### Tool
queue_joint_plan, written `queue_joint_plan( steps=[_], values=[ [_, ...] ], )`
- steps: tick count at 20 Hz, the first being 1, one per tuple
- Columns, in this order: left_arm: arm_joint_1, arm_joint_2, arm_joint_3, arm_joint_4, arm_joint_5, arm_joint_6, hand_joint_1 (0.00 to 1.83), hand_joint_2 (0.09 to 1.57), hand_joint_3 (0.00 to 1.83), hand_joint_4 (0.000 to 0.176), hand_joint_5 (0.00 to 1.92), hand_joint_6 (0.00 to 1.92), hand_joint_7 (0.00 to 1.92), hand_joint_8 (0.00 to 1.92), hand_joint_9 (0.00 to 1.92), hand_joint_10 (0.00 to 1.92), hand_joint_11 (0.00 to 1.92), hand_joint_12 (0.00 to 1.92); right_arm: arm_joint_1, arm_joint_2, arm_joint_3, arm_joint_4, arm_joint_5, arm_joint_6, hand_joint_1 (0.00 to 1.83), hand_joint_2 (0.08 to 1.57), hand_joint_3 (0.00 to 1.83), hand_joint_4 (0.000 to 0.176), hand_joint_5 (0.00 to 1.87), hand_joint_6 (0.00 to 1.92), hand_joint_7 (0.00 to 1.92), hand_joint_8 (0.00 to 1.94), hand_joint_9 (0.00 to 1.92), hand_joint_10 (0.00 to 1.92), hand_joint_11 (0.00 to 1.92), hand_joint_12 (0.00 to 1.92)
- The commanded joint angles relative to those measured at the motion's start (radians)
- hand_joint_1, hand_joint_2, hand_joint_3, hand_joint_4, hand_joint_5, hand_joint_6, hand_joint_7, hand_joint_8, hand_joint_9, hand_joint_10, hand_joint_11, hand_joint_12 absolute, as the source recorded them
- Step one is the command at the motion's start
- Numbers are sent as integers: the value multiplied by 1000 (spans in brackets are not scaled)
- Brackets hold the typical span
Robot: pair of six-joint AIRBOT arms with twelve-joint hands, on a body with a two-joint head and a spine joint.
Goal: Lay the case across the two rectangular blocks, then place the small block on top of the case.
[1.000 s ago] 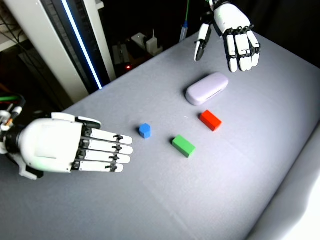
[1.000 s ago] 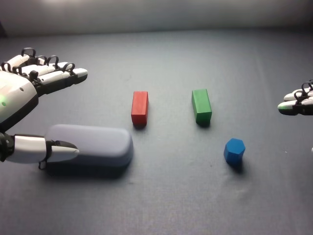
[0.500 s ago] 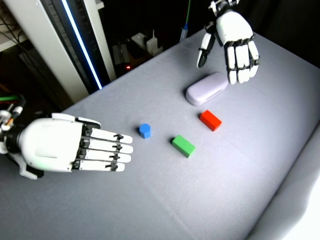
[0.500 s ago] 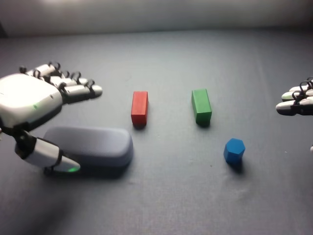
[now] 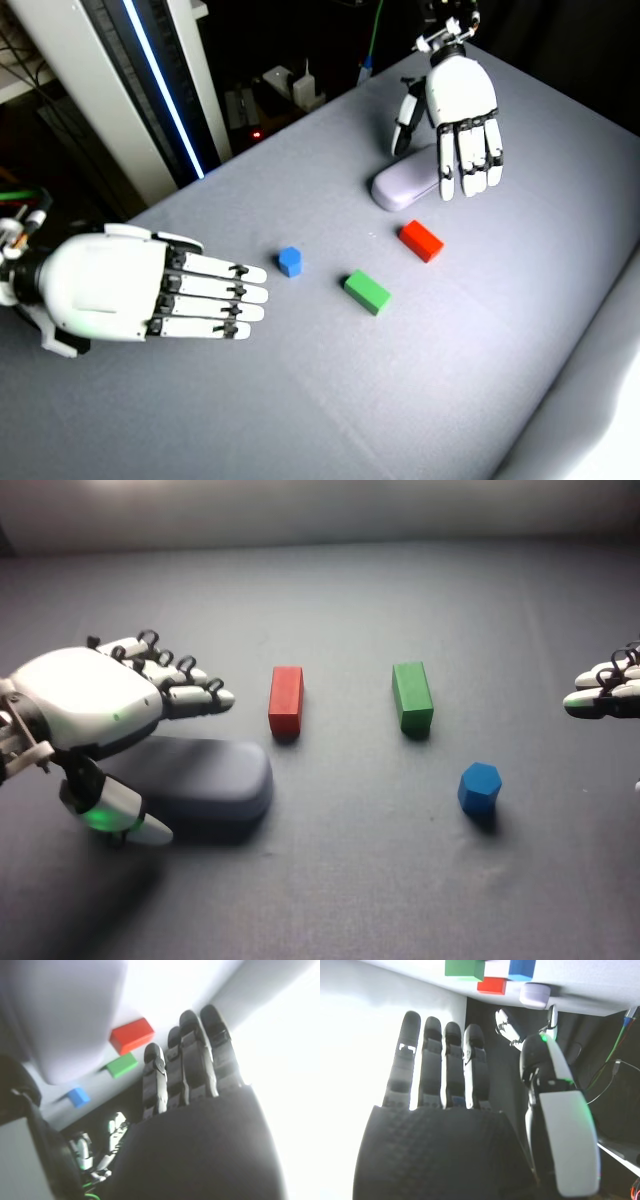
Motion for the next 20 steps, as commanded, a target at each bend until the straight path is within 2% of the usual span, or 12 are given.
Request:
queue_joint_plan(
  steps=[1,4,7,9,10,11,12,13,14,16,18,20],
  values=[
    [-13,-6,12,0,-79,4,793,829,4,98,240,0,262,5,294,5,0,627,10,2,1,33,112,9,607,1295,2,0,423,0,318,2,343,4,40,887],
    [-16,-26,30,0,-48,4,773,836,6,114,238,0,289,11,314,10,8,638,10,2,1,33,112,10,585,1296,1,0,410,0,305,0,324,0,8,909],
    [-18,-41,44,0,-20,7,725,844,3,105,239,0,340,11,354,13,0,650,10,2,1,33,112,10,615,1291,0,0,415,1,305,0,323,0,0,959],
    [-18,-54,55,0,1,8,763,858,2,76,357,8,494,9,460,15,0,746,10,2,1,33,112,10,572,1298,2,0,406,0,304,0,323,0,0,964],
    [-18,-57,58,0,7,8,812,926,3,9,546,9,659,12,611,34,51,877,10,2,1,33,112,10,593,1299,1,0,412,2,311,2,328,2,0,971],
    [-18,-64,63,0,14,9,933,1010,5,0,764,18,879,27,829,85,211,1041,10,2,1,33,112,10,612,1296,0,0,415,3,307,0,324,1,0,966],
    [-18,-67,65,0,17,9,1084,1077,18,0,953,748,1009,17,961,71,315,1021,10,2,1,33,112,10,601,1301,2,0,411,0,299,0,315,0,0,953],
    [-18,-70,68,-4,15,10,1218,1084,0,0,1020,781,1095,694,1167,157,616,1252,10,2,1,33,112,10,627,1296,0,0,415,2,303,2,323,4,0,958],
    [-18,-70,68,-7,10,10,1250,1083,0,0,1072,690,1054,978,1140,574,795,1409,9,2,1,33,112,10,612,1294,0,0,420,3,302,1,324,4,0,958],
    [-18,-69,68,-19,-7,10,1262,1073,0,0,1088,658,1084,984,1039,834,772,1445,9,2,1,32,112,10,605,1294,0,0,428,5,312,4,337,8,7,967],
    [-18,-58,59,-38,-50,8,1268,1049,0,0,1130,603,1149,856,1130,696,873,1312,8,2,1,32,112,10,588,1299,1,0,420,0,308,1,328,2,0,965],
    [-18,-33,34,-37,-114,-10,1263,1067,0,0,1089,666,1106,937,1108,688,787,1377,7,2,1,32,112,10,613,1300,1,0,421,0,308,0,325,1,0,962]
  ],
)
